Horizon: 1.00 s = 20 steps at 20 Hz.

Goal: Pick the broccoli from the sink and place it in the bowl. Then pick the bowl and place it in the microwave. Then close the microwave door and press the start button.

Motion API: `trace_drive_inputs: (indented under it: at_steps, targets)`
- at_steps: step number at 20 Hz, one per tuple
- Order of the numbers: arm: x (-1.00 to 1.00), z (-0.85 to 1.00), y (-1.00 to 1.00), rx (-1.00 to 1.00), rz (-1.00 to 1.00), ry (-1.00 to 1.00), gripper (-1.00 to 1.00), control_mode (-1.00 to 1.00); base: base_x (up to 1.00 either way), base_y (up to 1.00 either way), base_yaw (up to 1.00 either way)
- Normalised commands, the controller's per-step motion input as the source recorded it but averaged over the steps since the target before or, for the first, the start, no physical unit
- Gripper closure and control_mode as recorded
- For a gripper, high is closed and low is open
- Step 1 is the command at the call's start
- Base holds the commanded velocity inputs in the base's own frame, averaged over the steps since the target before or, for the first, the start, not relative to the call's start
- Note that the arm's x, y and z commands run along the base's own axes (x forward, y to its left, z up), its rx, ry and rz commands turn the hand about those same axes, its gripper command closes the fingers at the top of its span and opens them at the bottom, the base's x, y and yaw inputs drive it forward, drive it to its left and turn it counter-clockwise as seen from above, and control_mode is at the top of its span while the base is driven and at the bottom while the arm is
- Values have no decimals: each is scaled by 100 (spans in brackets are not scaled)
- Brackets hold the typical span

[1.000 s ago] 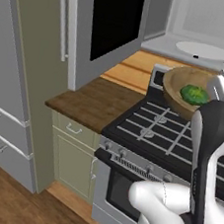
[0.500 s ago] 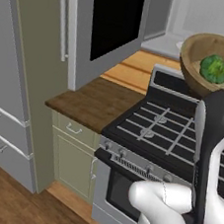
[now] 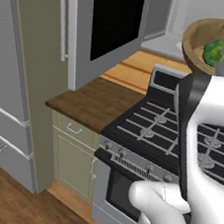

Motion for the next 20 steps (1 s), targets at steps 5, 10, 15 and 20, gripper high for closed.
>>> trace_drive_inputs:
  at_steps: [5, 10, 15, 20]
  targets:
    - [39, 4, -29, 0, -1, 8, 100, -100, 0, 0, 0]
    - [54, 0, -59, 0, 0, 0, 100, -100, 0, 0, 0]
    - [46, 0, -41, 1, 0, 0, 100, -100, 0, 0, 0]
    - [74, 0, -30, 0, 0, 1, 100, -100, 0, 0, 0]
